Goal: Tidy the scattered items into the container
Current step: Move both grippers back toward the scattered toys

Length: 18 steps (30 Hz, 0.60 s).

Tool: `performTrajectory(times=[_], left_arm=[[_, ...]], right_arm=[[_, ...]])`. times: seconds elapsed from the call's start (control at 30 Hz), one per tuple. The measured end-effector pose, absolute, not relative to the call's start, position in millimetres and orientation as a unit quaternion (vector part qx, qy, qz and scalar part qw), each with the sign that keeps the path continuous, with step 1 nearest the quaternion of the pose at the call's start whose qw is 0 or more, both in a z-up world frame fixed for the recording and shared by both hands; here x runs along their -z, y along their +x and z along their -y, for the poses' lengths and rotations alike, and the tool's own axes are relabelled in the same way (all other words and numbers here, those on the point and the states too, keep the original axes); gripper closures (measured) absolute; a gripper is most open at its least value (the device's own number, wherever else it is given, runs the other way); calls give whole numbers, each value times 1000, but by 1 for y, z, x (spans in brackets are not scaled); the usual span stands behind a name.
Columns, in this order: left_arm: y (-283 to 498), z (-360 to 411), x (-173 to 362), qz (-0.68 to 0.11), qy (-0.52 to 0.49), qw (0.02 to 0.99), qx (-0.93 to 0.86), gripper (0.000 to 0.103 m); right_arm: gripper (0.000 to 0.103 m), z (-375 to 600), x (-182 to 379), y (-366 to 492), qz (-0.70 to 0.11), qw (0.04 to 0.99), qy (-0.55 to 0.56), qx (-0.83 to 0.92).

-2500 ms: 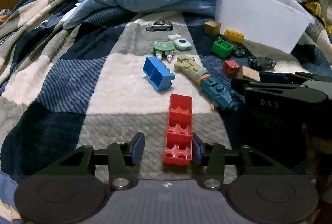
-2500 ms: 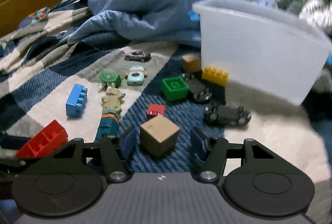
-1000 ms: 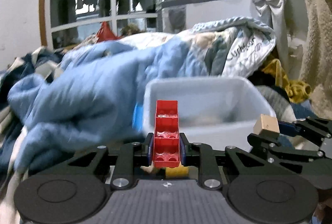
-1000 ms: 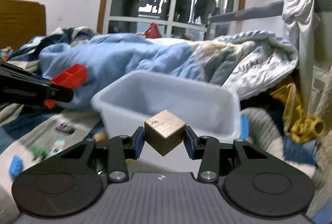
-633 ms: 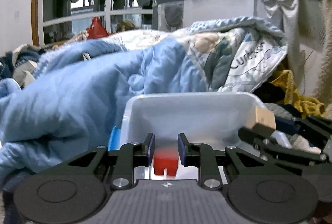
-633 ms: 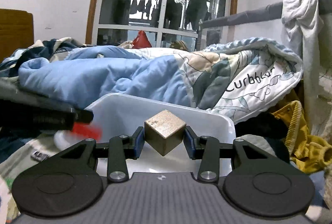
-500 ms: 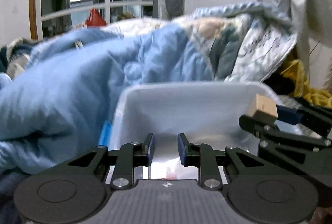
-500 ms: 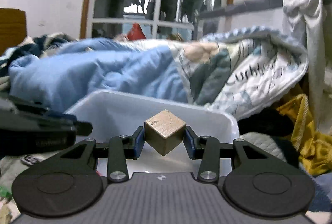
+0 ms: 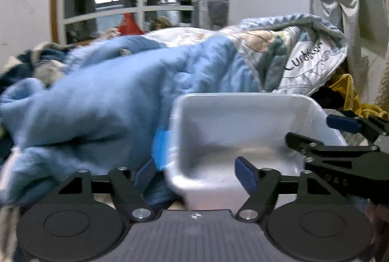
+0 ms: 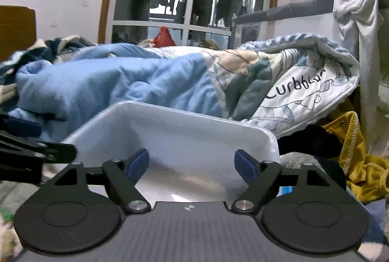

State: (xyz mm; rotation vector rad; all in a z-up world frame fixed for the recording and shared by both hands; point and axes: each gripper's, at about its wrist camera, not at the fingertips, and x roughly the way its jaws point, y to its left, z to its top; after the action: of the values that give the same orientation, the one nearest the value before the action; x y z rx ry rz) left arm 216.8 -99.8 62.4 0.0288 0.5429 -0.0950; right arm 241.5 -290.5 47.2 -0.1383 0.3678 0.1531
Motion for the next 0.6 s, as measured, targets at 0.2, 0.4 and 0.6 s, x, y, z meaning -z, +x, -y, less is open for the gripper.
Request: performTrajectory(times=[0.2,0.4,0.6], left_arm=[[145,59,-40,-306,39,951,-18,16],[85,24,19,-371,5,928,-22,16],[50,21,49,-367,-22,930,-19,16]], right_arm=[[3,272,-41,193,-222,965,-41,-135],[1,245,16,142,-280,937,-43,-204],[3,215,52,93,-262,928,-101,-244]])
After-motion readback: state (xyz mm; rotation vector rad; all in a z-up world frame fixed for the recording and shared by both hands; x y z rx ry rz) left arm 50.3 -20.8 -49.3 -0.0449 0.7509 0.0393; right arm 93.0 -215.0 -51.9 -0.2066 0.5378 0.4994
